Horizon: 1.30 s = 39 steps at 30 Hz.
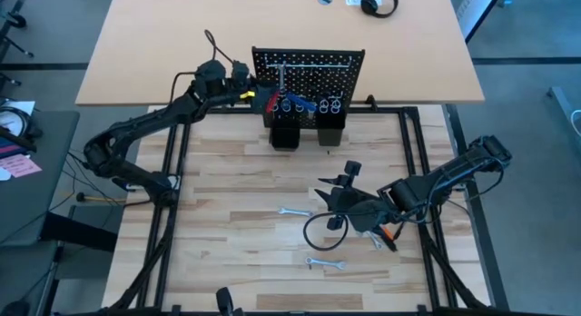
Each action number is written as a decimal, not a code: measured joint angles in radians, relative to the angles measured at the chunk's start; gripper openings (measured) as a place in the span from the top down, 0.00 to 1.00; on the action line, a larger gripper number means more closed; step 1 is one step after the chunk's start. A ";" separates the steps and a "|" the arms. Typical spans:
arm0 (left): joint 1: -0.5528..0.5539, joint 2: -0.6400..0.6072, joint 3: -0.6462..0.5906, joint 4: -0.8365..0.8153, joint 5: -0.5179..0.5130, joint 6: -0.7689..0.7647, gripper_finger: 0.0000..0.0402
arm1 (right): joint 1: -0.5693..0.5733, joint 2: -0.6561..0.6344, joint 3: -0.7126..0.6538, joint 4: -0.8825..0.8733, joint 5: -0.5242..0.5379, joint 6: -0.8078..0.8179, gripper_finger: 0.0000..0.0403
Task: Hang tools onto peg board
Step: Hang the wrench on the pegboard
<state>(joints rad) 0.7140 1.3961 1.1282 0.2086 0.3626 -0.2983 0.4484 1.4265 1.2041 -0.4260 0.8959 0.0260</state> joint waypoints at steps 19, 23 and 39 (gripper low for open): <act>-0.062 -0.377 -0.002 -0.517 -0.203 0.318 0.68 | 0.000 0.000 0.000 -0.008 -0.006 0.003 0.63; -0.131 -0.485 -0.083 -0.579 -0.283 0.342 0.68 | 0.003 0.000 0.000 -0.025 -0.006 0.026 0.63; -0.533 -0.760 -0.799 0.240 -0.410 0.293 0.68 | 0.056 0.001 0.000 -0.544 -0.480 0.752 0.63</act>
<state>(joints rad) 0.1811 0.6360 0.3294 0.4485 -0.0474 -0.0049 0.5041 1.4278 1.2041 -0.9704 0.4156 0.7783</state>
